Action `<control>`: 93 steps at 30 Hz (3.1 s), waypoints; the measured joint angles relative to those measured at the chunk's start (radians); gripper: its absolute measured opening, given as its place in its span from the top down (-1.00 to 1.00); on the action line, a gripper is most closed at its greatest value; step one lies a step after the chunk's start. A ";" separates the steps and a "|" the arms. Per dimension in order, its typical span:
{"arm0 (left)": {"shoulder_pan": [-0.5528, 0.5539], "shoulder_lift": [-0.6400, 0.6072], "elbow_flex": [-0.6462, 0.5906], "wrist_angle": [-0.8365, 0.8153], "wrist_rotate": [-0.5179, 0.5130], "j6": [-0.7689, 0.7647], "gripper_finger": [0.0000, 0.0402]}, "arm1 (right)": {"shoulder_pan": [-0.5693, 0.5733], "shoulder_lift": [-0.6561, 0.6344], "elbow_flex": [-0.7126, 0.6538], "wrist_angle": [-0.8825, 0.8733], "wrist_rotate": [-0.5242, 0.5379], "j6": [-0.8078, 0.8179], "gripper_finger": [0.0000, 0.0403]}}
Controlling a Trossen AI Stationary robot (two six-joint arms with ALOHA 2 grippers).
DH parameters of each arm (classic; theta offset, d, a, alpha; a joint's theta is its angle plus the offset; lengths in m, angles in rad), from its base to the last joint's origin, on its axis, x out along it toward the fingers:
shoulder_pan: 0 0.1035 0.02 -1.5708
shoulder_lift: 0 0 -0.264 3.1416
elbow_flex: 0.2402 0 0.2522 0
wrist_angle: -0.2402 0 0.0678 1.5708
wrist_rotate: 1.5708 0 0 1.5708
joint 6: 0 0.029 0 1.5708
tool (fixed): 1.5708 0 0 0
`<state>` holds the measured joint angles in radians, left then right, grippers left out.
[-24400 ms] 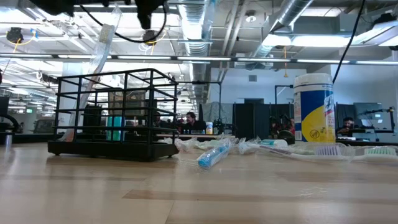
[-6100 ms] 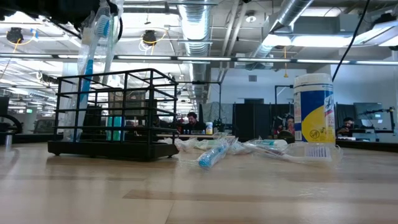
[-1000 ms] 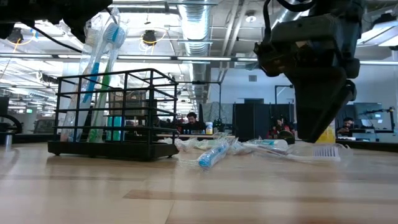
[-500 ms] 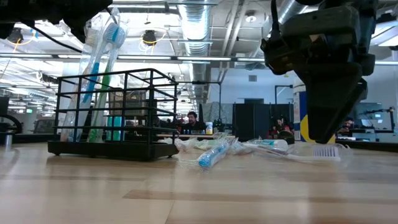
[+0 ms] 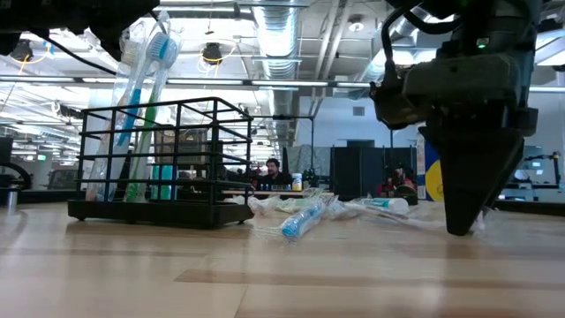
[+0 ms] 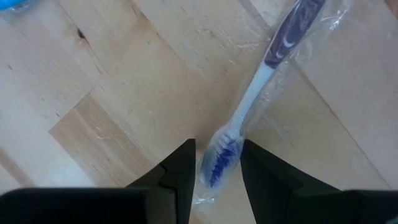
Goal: Pick & Place toothbrushing station
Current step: Put the bottom purple toothbrush into the wire organizer
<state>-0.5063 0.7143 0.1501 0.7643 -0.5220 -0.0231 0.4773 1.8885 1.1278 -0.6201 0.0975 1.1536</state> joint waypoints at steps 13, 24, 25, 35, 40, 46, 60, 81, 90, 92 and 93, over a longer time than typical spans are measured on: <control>0.000 0.000 0.000 0.000 0.000 0.000 0.44 | -0.001 -0.004 -0.002 -0.023 -0.008 -0.027 0.94; 0.000 0.000 0.000 0.001 0.000 0.000 0.44 | 0.001 -0.008 0.072 -0.152 -0.032 -0.069 0.95; 0.000 0.000 0.000 0.001 0.000 0.001 0.44 | 0.000 -0.008 0.082 -0.175 -0.029 -0.081 0.95; 0.000 0.001 0.006 0.023 0.000 0.053 0.44 | -0.020 -0.008 0.197 -0.323 -0.003 -0.156 0.97; 0.000 0.028 0.047 0.020 -0.001 0.153 0.44 | -0.033 -0.009 0.277 -0.427 0.010 -0.198 0.97; 0.000 0.133 0.140 0.021 -0.040 0.317 0.44 | -0.052 -0.009 0.378 -0.518 0.039 -0.265 0.97; -0.027 0.473 0.384 0.016 -0.248 0.649 0.44 | -0.088 -0.010 0.584 -0.635 0.095 -0.397 0.97; -0.130 0.802 0.650 0.014 -0.648 1.258 0.44 | -0.121 -0.010 0.809 -0.595 0.106 -0.555 0.97; -0.132 0.917 0.749 0.014 -0.694 1.386 0.44 | -0.127 -0.010 0.816 -0.571 0.082 -0.580 0.97; -0.132 0.930 0.756 0.013 -0.693 1.390 0.44 | -0.127 -0.010 0.816 -0.563 0.078 -0.582 0.97; -0.132 0.933 0.756 0.013 -0.694 1.390 0.44 | -0.127 -0.010 0.816 -0.562 0.078 -0.586 0.97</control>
<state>-0.6388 1.6470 0.9062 0.7776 -1.2156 1.3670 0.3504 1.8782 1.9442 -1.1825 0.1756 0.5676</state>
